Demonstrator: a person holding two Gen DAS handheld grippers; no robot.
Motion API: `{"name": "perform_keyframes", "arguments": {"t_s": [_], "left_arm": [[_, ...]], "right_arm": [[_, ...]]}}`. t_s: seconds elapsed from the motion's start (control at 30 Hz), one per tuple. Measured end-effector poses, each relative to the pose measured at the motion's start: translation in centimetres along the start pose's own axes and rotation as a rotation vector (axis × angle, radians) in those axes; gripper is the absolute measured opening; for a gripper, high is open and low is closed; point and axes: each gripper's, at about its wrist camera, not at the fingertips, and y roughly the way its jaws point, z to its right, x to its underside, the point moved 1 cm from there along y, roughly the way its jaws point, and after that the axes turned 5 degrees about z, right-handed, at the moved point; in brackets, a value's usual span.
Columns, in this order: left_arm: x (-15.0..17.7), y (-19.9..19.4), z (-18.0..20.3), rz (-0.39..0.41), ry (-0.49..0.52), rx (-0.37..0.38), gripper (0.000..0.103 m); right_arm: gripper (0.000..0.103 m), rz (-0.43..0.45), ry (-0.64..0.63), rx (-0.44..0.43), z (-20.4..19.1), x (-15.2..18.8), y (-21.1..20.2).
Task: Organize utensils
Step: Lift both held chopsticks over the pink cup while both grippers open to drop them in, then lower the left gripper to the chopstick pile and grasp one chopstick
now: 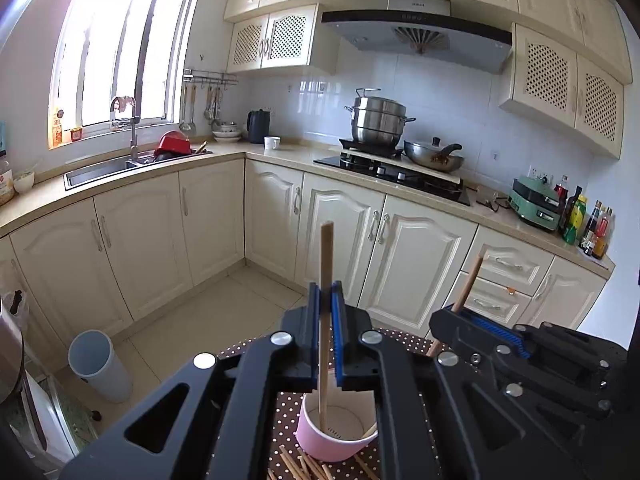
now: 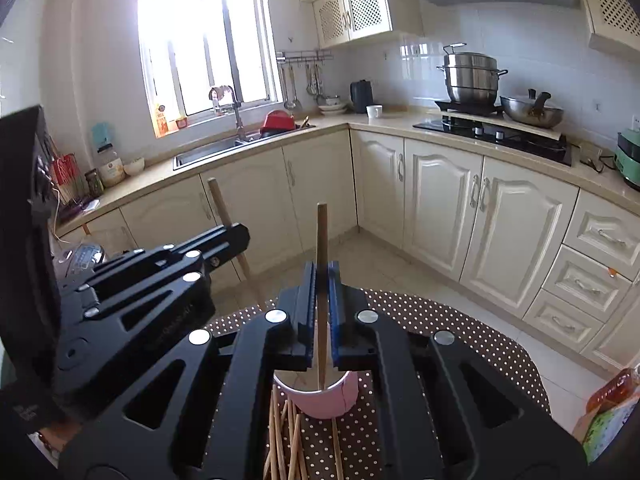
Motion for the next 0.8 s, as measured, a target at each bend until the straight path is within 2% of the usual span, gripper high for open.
{"name": "perform_keyframes", "arguments": {"t_s": [0.07, 0.13, 0.2, 0.4, 0.47, 0.57, 0.63, 0.67, 0.8], "left_arm": [[0.3, 0.0, 0.1, -0.012, 0.007, 0.003, 0.006], [0.6, 0.0, 0.0, -0.030, 0.012, 0.012, 0.011], [0.9, -0.2, 0.1, -0.042, 0.027, 0.013, 0.035], [1.3, -1.5, 0.2, -0.042, 0.061, 0.001, 0.040], [1.3, -2.1, 0.0, -0.038, 0.057, 0.000, 0.045], [1.2, -3.3, -0.3, -0.023, 0.053, -0.004, 0.053], [1.1, -4.3, -0.4, -0.009, 0.055, -0.018, 0.056], [1.0, -4.7, -0.5, -0.003, 0.053, -0.021, 0.060], [1.0, -6.6, -1.2, 0.026, 0.055, -0.046, 0.066]], "right_arm": [[0.006, -0.020, 0.012, -0.001, 0.1, 0.5, 0.4], [0.007, -0.025, 0.029, 0.000, 0.2, 1.0, 0.4], [0.007, -0.034, 0.042, -0.002, 0.4, 1.4, 0.4], [0.007, -0.044, 0.057, 0.003, 0.4, 1.6, -0.3], [0.009, -0.039, 0.056, 0.003, 0.3, 1.6, -0.8], [0.024, -0.022, 0.059, 0.009, 0.2, 1.5, -1.9], [0.041, -0.009, 0.060, 0.014, 0.3, 1.4, -2.6], [0.046, -0.001, 0.061, 0.014, 0.3, 1.4, -3.0], [0.048, 0.021, 0.066, 0.017, 0.4, 1.4, -4.4]]}}
